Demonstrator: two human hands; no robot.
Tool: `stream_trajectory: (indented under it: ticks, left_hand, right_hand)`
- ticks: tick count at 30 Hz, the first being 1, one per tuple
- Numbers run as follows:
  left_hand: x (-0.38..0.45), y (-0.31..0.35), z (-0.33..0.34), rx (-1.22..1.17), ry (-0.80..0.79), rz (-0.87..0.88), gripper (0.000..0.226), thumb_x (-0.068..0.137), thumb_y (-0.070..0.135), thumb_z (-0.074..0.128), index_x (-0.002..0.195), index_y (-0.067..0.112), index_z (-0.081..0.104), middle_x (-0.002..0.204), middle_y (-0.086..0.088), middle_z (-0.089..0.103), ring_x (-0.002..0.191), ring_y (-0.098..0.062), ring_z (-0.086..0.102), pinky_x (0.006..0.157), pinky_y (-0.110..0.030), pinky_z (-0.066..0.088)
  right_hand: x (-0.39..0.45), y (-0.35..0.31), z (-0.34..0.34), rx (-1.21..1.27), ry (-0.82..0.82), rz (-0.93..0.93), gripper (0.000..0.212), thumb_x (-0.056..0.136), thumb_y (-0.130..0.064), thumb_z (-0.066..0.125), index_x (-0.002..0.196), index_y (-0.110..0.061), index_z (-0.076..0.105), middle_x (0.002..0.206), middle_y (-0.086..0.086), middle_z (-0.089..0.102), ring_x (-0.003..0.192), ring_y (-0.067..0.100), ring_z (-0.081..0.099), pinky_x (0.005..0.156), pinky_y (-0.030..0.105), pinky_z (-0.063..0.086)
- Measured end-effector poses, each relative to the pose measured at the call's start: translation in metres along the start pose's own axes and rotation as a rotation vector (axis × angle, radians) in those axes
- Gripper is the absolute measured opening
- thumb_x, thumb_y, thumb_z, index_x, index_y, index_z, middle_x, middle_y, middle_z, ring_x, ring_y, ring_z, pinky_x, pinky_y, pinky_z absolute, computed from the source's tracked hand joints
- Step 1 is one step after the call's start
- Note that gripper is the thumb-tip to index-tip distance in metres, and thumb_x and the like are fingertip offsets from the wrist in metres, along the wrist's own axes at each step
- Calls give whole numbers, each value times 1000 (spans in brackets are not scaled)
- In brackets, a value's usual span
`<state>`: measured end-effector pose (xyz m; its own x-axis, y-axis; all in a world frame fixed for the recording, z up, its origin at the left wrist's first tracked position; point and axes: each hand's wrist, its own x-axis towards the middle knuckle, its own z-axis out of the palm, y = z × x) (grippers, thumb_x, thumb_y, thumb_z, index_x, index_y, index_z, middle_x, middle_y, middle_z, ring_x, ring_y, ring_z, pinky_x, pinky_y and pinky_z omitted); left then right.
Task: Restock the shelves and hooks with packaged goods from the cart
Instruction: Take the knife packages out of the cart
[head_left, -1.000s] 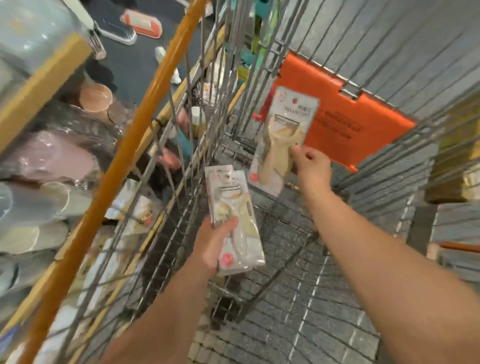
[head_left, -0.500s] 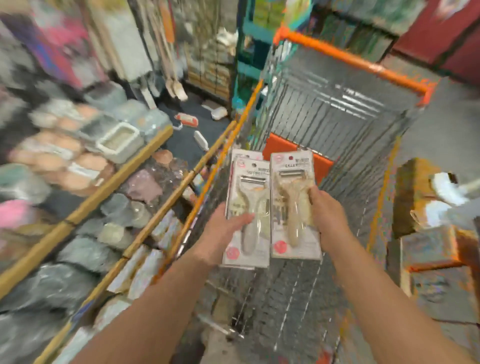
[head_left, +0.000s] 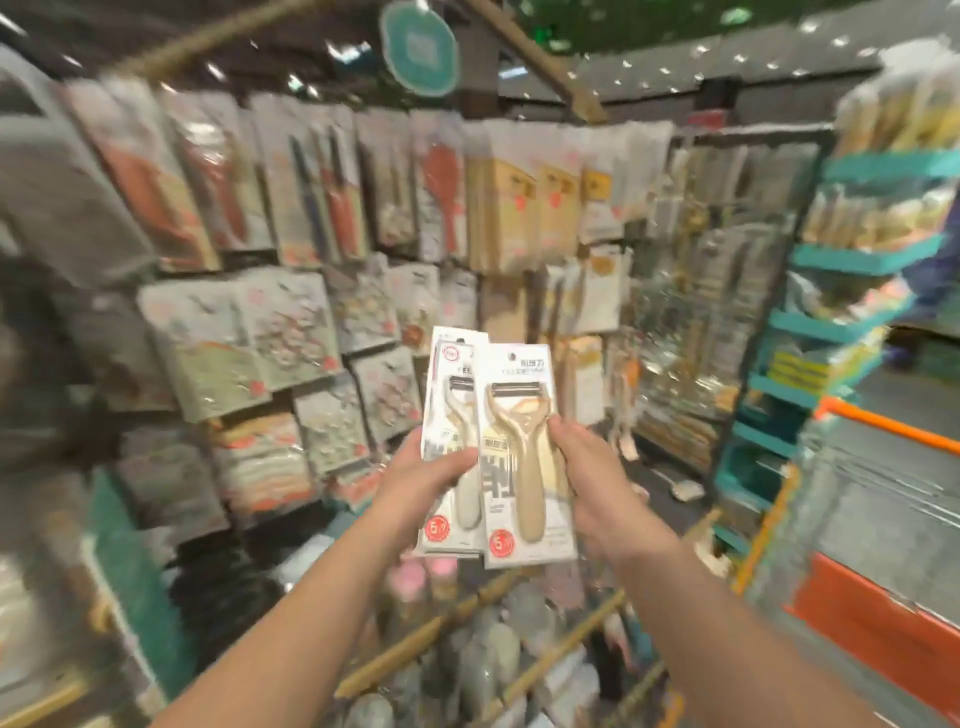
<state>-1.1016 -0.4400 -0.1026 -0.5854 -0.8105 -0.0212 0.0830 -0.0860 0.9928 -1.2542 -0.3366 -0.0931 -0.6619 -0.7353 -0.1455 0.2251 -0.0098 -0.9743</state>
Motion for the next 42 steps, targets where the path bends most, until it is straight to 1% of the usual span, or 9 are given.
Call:
stream_trajectory:
  ticks: [2, 5, 10, 14, 19, 24, 29, 33, 42]
  left_hand:
    - [-4, 24, -34, -48, 81, 39, 29, 85, 1, 69, 109, 14, 59, 84, 0, 75, 68, -13, 72, 60, -26, 57]
    - [-14, 47, -78, -111, 214, 76, 44, 85, 4, 69, 126, 7, 55, 98, -8, 75, 81, -20, 73, 77, -39, 58]
    - [-20, 72, -119, -166, 379, 120, 26, 89, -1, 63, 111, 9, 57, 95, -11, 73, 72, -21, 74, 57, -35, 59]
    - [2, 91, -135, -114, 507, 164, 23, 87, 9, 69, 108, 16, 60, 104, -12, 74, 90, -30, 73, 84, -51, 57]
    - [42, 114, -135, -69, 593, 256, 21, 87, 15, 71, 103, 23, 61, 96, -1, 76, 90, -24, 73, 87, -48, 56]
    - [75, 135, -134, -50, 705, 347, 27, 86, 16, 73, 109, 23, 61, 102, 0, 75, 90, -19, 73, 83, -40, 56]
    - [96, 164, -159, -49, 776, 359, 30, 87, 19, 72, 115, 19, 60, 103, -3, 74, 85, -19, 74, 75, -39, 59]
    - [106, 184, -188, 15, 799, 391, 35, 84, 19, 74, 116, 16, 61, 104, -7, 74, 89, -25, 73, 85, -47, 57]
    - [128, 219, -232, 52, 749, 463, 38, 83, 21, 75, 119, 14, 62, 105, -5, 74, 89, -22, 73, 76, -37, 57]
  right_hand:
    - [8, -11, 43, 38, -71, -6, 24, 98, -30, 56, 100, -10, 69, 101, 17, 73, 95, 34, 70, 93, 57, 51]
    - [21, -21, 95, 32, -178, -10, 21, 97, -29, 58, 95, -11, 71, 95, 13, 75, 92, 33, 70, 94, 57, 51]
    - [53, -30, 159, -45, -336, -10, 25, 92, -35, 64, 94, -11, 70, 94, 10, 75, 95, 31, 70, 93, 53, 53]
    - [89, -45, 190, -46, -468, -2, 32, 90, -36, 67, 102, -6, 66, 103, 14, 73, 101, 34, 68, 93, 56, 52]
    - [142, -78, 214, -73, -566, -16, 24, 91, -33, 66, 103, -12, 65, 107, 11, 72, 106, 31, 66, 98, 54, 50]
    - [191, -113, 244, -109, -638, -92, 46, 73, -53, 72, 108, -25, 67, 117, 0, 70, 116, 29, 61, 104, 59, 43]
    - [196, -158, 280, -114, -641, -191, 48, 81, -52, 69, 116, -20, 65, 118, 1, 69, 116, 29, 61, 104, 56, 44]
    - [186, -196, 307, -168, -563, -371, 35, 100, -31, 54, 124, -6, 61, 126, 9, 63, 116, 25, 56, 100, 36, 43]
    - [205, -232, 365, -281, -441, -445, 37, 103, -32, 46, 127, -8, 60, 121, 6, 61, 103, 24, 53, 86, 32, 41]
